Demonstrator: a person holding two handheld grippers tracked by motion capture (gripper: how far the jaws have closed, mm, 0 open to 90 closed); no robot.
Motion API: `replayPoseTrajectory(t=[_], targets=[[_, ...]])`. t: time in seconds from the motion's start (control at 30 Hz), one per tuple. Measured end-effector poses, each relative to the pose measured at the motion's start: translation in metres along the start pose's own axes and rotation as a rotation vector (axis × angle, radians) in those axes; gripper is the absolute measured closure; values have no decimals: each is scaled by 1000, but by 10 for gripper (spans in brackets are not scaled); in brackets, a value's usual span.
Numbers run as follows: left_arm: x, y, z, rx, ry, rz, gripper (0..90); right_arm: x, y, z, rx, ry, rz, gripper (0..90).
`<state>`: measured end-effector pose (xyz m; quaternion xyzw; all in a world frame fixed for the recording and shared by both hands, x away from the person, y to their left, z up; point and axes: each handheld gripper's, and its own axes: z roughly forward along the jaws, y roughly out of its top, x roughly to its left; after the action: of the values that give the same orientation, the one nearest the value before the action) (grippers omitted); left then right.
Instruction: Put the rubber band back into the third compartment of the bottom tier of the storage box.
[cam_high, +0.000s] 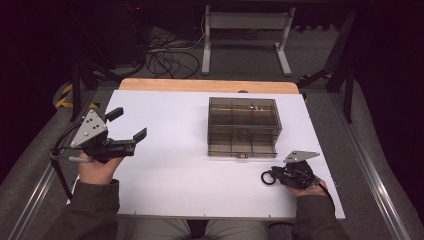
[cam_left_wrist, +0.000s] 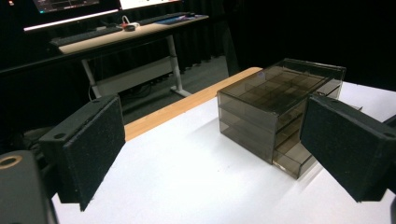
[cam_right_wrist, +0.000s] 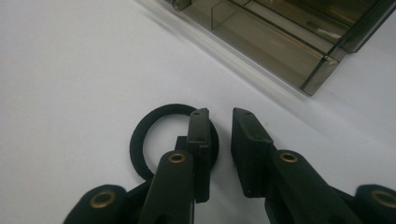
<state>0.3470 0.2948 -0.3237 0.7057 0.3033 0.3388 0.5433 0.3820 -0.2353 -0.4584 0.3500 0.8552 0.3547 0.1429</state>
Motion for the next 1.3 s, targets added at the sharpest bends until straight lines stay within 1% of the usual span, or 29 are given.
replayPoseTrajectory(t=[0.07, 0.1, 0.13, 0.33, 0.37, 0.43, 0.47, 0.53, 0.57, 0.67, 0.73, 0.77, 0.87, 1.0, 1.2, 1.23, 1.3], targets=[[-1, 0, 0, 6, -3, -4, 78, 1, 0, 0, 1, -4, 5, 807], [0, 0, 1, 6, 1, 5, 78, 1, 0, 0, 3, 1, -1, 842], [0, 0, 1, 5, 0, 4, 78, 1, 1, 0, 4, 2, -3, 856], [0, 0, 1, 5, -1, 4, 78, 2, 1, 0, 6, -1, -12, 871], [-1, 0, 1, 5, -4, -5, 78, 2, 1, 0, 4, 0, -14, 872], [0, 0, 0, 5, -4, -4, 79, 2, 1, 0, 2, 1, -15, 872], [0, 0, 0, 6, -5, -4, 79, 2, 2, -1, -9, -4, -12, 872], [-1, 0, 1, 6, -5, -4, 79, 2, 3, -1, -13, -6, -16, 872], [0, 0, 1, 4, -1, 3, 79, 2, 3, -3, -28, -14, -9, 873], [0, 0, 1, 3, -2, 3, 79, 2, 4, -4, -48, -29, -10, 873], [0, 0, 1, 1, -4, 0, 79, 2, 4, -4, -54, -32, -8, 873], [-1, 0, 1, -1, -10, -9, 79, 2, 5, -5, -69, -40, -2, 872], [0, 0, 1, -2, -7, -2, 79, 1, 7, -7, -86, -51, -4, 873], [-1, -1, 2, 3, -11, -7, 79, 1, 9, -9, -115, -67, 4, 873], [-2, 0, 2, 0, -12, -8, 79, 1, 11, -9, -134, -79, -1, 873], [-2, 0, 1, -2, -14, -12, 79, 1, 12, -9, -145, -87, 2, 873], [-1, 0, 1, -7, -12, -6, 79, 1, 13, -9, -151, -89, 3, 873]])
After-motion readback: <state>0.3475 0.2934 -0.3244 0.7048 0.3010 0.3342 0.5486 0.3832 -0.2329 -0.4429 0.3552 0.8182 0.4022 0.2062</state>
